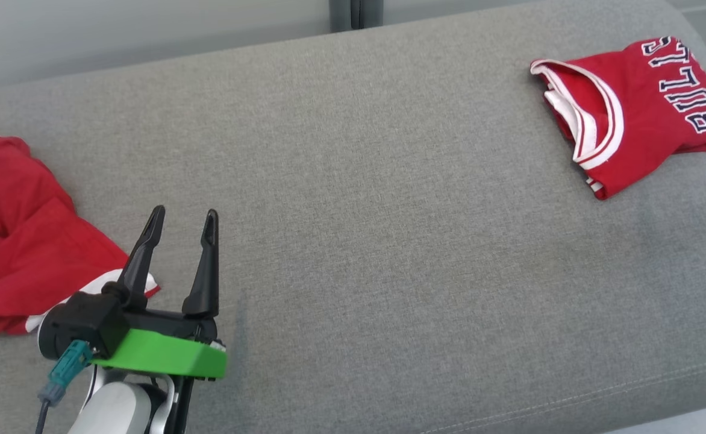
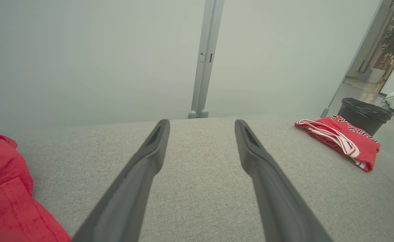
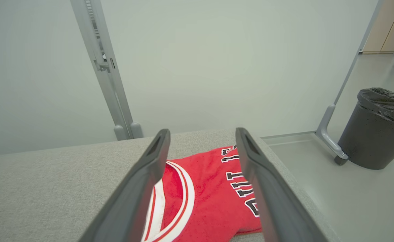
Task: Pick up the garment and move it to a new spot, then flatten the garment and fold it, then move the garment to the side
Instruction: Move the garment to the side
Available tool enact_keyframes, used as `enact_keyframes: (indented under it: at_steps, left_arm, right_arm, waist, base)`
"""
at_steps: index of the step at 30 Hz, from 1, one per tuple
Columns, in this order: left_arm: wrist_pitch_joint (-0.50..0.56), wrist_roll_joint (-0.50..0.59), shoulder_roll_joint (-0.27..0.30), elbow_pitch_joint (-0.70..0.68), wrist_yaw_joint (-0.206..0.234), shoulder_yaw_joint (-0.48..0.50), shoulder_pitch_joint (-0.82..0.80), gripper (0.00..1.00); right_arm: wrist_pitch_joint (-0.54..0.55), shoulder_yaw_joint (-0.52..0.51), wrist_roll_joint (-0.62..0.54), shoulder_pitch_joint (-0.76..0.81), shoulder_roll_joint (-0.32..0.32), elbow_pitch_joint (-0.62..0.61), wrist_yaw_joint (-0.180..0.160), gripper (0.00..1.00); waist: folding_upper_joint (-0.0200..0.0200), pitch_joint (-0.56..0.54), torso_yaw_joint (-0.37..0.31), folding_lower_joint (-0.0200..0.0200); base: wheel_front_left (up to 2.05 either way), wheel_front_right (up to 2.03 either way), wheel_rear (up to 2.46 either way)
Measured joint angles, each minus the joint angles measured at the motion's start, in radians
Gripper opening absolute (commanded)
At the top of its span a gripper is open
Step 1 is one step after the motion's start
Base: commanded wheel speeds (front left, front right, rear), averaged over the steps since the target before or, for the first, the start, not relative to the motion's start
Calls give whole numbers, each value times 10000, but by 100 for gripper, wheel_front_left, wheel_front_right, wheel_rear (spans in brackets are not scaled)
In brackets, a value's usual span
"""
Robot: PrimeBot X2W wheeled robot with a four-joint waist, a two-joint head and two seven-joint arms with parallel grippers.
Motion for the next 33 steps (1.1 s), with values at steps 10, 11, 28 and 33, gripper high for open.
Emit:
enact_keyframes:
  at_steps: [10, 11, 28, 33]
  left_arm:
    - [-2, -121, -119, 75, 203, 642, 1009, 100]
    - [-2, -121, -123, 79, 203, 686, 1086, 100]
    - [-2, -102, -372, 330, 128, 926, 1725, 100]
    - [-2, 29, -481, 305, 100, 1166, 1962, 100]
  right_arm:
    - [0, -454, 272, 2005, -130, -1933, 0, 100]
    - [0, -573, 270, 2278, -102, -2188, 0, 100]
    - [0, -2909, -1653, 7273, 2405, -5981, -2, 100]
    - [0, -3126, -2403, 8265, 3162, -6702, -2, 100]
  waist:
    - [0, -1315, 461, 0]
    - [0, -1412, 539, 0]
    - [0, -2441, 1779, 0]
    - [0, -2571, 1846, 0]
  base:
    - [0, 0, 0]
    - [0, 0, 0]
    - [0, 0, 0]
    - [0, 0, 0]
